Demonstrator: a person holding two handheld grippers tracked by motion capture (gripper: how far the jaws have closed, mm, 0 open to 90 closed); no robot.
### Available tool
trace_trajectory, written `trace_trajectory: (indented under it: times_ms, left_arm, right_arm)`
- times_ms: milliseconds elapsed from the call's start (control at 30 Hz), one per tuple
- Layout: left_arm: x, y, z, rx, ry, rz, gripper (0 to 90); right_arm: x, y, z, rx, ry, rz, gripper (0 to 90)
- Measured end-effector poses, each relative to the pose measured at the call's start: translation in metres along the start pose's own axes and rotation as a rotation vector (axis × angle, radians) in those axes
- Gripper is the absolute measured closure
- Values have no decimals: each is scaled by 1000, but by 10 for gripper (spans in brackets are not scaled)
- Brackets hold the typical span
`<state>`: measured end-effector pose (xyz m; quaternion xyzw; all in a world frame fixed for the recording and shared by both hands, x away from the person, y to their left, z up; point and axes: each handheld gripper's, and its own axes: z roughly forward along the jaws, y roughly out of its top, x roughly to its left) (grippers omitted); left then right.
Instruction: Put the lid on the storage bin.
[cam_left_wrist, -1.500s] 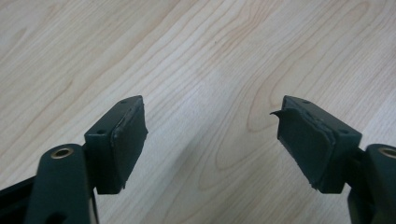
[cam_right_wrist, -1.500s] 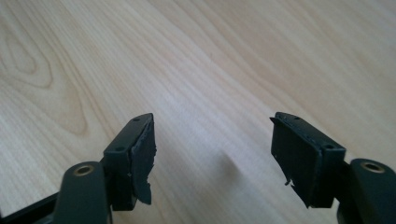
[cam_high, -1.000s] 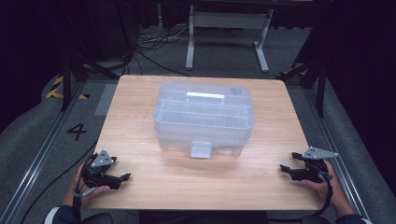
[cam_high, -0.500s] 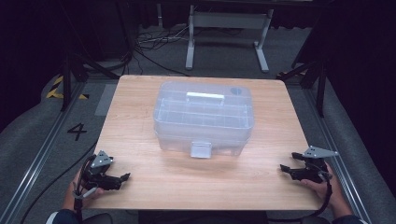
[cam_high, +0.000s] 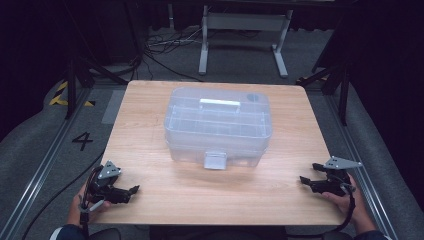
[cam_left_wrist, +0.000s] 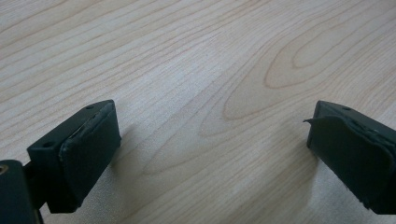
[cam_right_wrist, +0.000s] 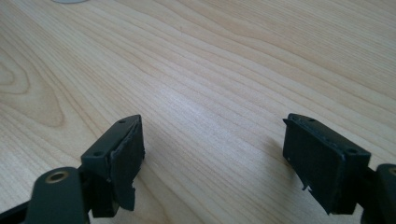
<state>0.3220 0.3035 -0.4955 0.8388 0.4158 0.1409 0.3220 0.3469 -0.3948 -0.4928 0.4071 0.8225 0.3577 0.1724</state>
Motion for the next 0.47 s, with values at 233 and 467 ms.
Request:
trace_trajectory:
  times_ms: [233,467]
  left_arm:
    - [0,1,1,5,-2,-3,20]
    - [-1,1,1,6,2,-10,5]
  right_arm:
    - [0,0,0,0,-1,0,208]
    - [0,1,1,2,-2,2,203]
